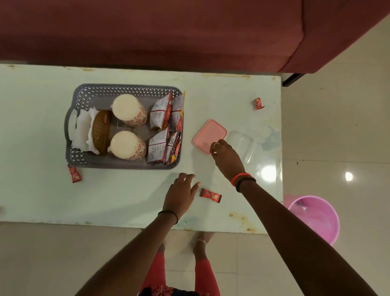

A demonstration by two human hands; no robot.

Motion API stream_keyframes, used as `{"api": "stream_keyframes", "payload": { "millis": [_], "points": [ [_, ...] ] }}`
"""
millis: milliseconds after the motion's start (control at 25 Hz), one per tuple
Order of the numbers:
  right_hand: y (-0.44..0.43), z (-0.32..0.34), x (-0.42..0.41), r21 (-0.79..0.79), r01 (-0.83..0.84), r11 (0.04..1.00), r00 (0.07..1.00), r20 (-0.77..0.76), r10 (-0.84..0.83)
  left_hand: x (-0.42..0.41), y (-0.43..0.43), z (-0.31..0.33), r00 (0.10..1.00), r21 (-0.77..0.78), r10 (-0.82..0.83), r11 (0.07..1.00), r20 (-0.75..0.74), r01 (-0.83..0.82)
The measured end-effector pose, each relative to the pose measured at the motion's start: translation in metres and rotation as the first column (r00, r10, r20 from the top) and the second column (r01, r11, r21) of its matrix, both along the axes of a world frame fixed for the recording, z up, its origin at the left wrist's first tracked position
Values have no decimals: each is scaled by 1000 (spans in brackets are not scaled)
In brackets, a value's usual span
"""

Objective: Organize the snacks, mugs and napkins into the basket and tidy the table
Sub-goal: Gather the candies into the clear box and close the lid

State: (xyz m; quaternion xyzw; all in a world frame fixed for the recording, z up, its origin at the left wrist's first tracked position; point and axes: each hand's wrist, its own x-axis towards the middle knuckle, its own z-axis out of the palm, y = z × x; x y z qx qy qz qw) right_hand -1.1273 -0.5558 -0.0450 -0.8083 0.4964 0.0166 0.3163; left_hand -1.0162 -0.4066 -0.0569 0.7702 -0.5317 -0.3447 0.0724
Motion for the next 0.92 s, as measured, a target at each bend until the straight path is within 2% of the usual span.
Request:
{"api": "stream_keyframes", "payload": {
  "millis": [120, 240, 320, 440, 560, 720, 840, 920],
  "points": [
    [9, 4, -7, 10, 151, 988, 985, 79, -151, -3, -1, -1, 975, -63, -210, 975, 71, 214],
    [-7, 14, -20, 4, 347, 938, 916, 215, -339, -17, -4, -3, 905, -94, -414, 902, 92, 422],
    [-35, 19, -31, -49, 435, 899, 876, 254, -410, -26, -7, -8, 862, -81, -495, 860, 113, 504],
    [-89, 19, -48, -144, 497, 856, 858, 227, -460, -31, -14, -18, 813, -61, -557, 817, 171, 573],
    [-132, 11, -60, -202, 431, 879, 902, 85, -423, -30, -22, -29, 784, -78, -589, 788, 197, 611],
    [-155, -10, -58, -184, 207, 961, 966, -118, -230, -29, -30, -35, 812, -116, -561, 806, 162, 580],
    [-162, -29, -53, -122, 119, 985, 969, -200, -142, -26, -36, -32, 895, -155, -441, 881, 66, 446],
    [-165, -38, -52, -118, 102, 988, 972, -200, -124, -24, -41, -28, 947, -160, -321, 935, -13, 315]
  ]
}}
